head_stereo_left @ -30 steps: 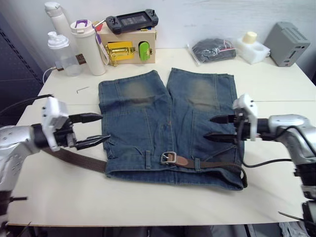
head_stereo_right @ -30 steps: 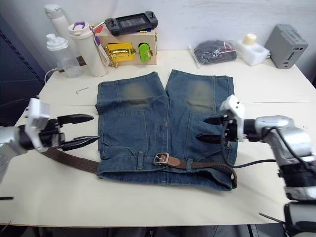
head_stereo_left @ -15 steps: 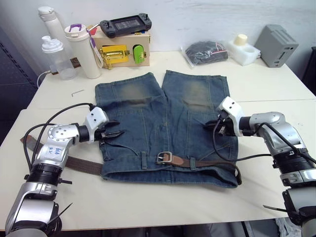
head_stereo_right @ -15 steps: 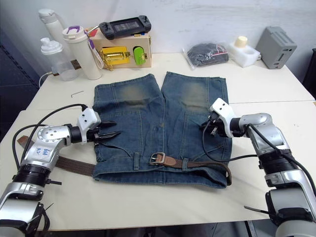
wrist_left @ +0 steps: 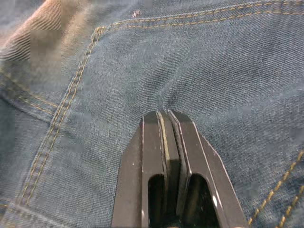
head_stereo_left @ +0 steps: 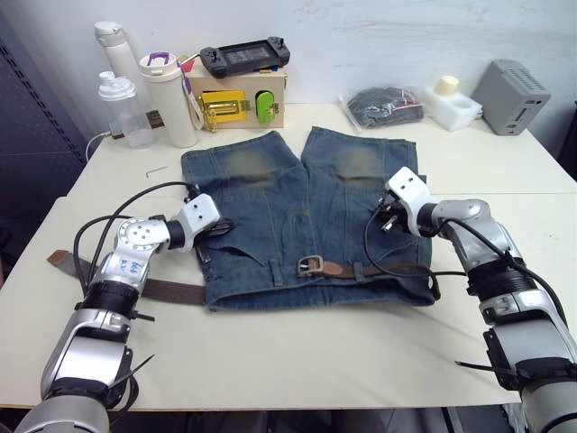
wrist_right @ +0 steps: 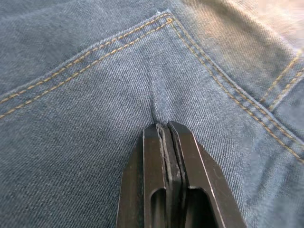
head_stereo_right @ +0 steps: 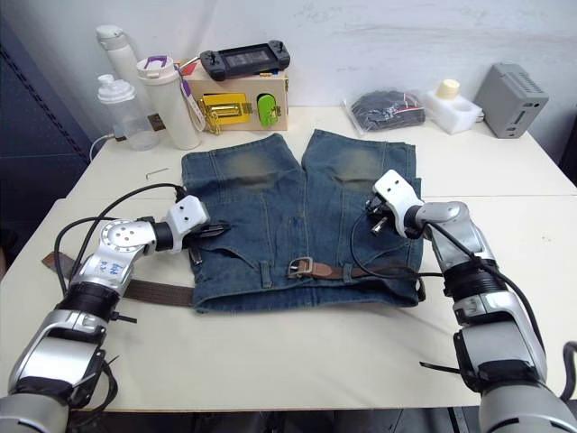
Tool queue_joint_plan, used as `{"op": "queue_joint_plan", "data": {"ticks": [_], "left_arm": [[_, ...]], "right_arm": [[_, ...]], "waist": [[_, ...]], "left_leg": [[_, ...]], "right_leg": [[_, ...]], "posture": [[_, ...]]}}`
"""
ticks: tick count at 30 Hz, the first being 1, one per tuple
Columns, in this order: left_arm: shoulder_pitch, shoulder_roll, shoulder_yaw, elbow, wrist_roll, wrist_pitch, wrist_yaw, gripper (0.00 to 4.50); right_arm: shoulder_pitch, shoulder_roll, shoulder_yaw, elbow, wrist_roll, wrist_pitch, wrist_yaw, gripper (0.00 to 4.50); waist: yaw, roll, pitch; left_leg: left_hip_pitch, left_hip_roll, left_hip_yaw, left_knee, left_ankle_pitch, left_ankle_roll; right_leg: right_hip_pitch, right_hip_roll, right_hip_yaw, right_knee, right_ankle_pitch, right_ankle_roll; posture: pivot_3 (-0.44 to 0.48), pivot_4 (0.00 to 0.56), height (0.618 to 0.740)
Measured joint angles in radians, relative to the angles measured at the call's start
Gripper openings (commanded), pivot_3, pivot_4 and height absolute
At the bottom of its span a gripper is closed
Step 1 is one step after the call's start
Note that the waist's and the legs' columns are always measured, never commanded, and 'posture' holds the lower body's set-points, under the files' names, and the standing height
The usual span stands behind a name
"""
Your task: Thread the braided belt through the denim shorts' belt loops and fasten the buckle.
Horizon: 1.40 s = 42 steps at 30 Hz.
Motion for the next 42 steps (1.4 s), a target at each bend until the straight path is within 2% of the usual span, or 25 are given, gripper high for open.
{"op": "queue_joint_plan", "data": {"ticks": [3,9,22,25,28,30,32,34,36,37,40,42], "left_arm": [[-0.079,-0.034,-0.025,0.117,0.068,-0.064,0.071,0.08],[-0.136,-0.038,-0.059,0.226,0.15,-0.191,0.141,0.08],[-0.165,-0.068,-0.049,0.293,0.162,-0.247,0.155,0.08],[-0.151,-0.077,-0.019,0.275,0.135,-0.225,0.144,0.96],[-0.1,-0.066,0.029,0.186,0.095,-0.181,0.134,2.21],[-0.018,-0.035,0.075,0.036,0.054,-0.11,0.122,3.05],[0.056,-0.019,0.126,-0.109,0.006,-0.013,0.122,3.91],[0.144,-0.009,0.201,-0.343,-0.086,0.13,0.128,3.96],[0.22,0.005,0.289,-0.58,-0.189,0.281,0.15,3.96],[0.244,0.008,0.335,-0.669,-0.233,0.349,0.171,3.96],[0.391,0.025,0.559,-1.004,-0.466,0.664,0.268,3.96],[0.483,0.023,0.668,-1.102,-0.595,0.81,0.312,3.96]], "right_arm": [[-0.026,0.012,0.0,0.064,-0.026,-0.037,-0.026,0.0],[-0.019,0.009,-0.001,0.053,-0.038,-0.042,-0.015,0.0],[0.046,-0.027,-0.029,-0.034,-0.039,-0.009,-0.001,0.0],[0.05,-0.025,-0.047,-0.048,-0.028,0.001,0.0,0.0],[0.072,-0.021,-0.092,-0.091,0.01,0.042,0.006,0.93],[0.103,-0.021,-0.138,-0.158,0.063,0.092,0.032,1.79],[0.124,-0.02,-0.17,-0.219,0.112,0.135,0.058,2.7],[0.135,-0.025,-0.22,-0.307,0.185,0.18,0.09,3.46],[0.153,-0.038,-0.279,-0.428,0.274,0.218,0.139,4.45],[0.155,-0.044,-0.299,-0.468,0.305,0.229,0.153,4.45],[0.197,-0.048,-0.369,-0.615,0.435,0.251,0.212,4.45],[0.233,-0.053,-0.378,-0.67,0.479,0.256,0.237,4.45]], "waist": [[0.004,0.0,0.0],[0.002,0.0,0.0],[0.013,0.0,0.0],[0.013,0.0,0.0],[0.009,0.0,0.001],[-0.006,0.0,0.001],[-0.018,0.001,0.004],[-0.033,0.001,0.01],[-0.048,0.001,0.011],[-0.051,0.001,0.011],[-0.07,0.001,0.011],[-0.071,0.001,0.011]], "left_leg": [[0.0,-0.002,-0.004,0.002,0.0,0.0],[-0.001,-0.003,-0.007,0.002,0.0,0.0],[-0.002,-0.007,-0.016,0.003,0.0,0.0],[-0.004,-0.008,-0.017,0.004,0.0,0.0],[-0.008,-0.008,-0.019,0.004,0.0,0.0],[-0.018,-0.008,-0.019,0.004,0.0,0.0],[-0.018,-0.008,-0.019,0.002,0.0,0.0],[-0.019,-0.007,-0.019,0.0,0.0,0.0],[-0.017,-0.006,-0.019,-0.005,0.0,0.0],[-0.016,-0.006,-0.019,-0.006,0.0,0.0],[-0.013,-0.005,-0.019,-0.009,0.0,0.0],[-0.01,-0.005,-0.018,-0.01,0.0,0.0]], "right_leg": [[0.0,0.0,0.002,0.004,0.0,0.0],[0.0,0.0,0.003,0.006,0.0,0.0],[0.0,0.0,0.003,0.01,0.0,0.0],[0.0,0.0,0.003,0.01,0.0,0.0],[-0.004,0.0,0.003,0.01,0.0,0.0],[-0.012,0.001,0.003,0.01,0.0,0.0],[-0.013,0.0,0.003,0.009,0.0,0.0],[-0.013,0.0,0.003,0.006,0.0,0.0],[-0.013,0.001,0.003,0.003,0.0,0.0],[-0.013,0.001,0.002,0.003,0.0,0.0],[-0.011,0.001,0.002,0.002,0.0,0.0],[-0.009,0.001,0.002,0.001,0.0,0.0]], "posture": [[0.0,0.15,0.645],[0.0,0.15,0.645],[0.0,0.15,0.645],[0.0,0.15,0.645],[0.0,0.15,0.645],[0.0,0.15,0.645],[0.0,0.15,0.645],[0.0,0.15,0.645],[0.0,0.15,0.645],[0.0,0.15,0.645],[0.0,0.15,0.645],[0.0,0.15,0.645]]}}
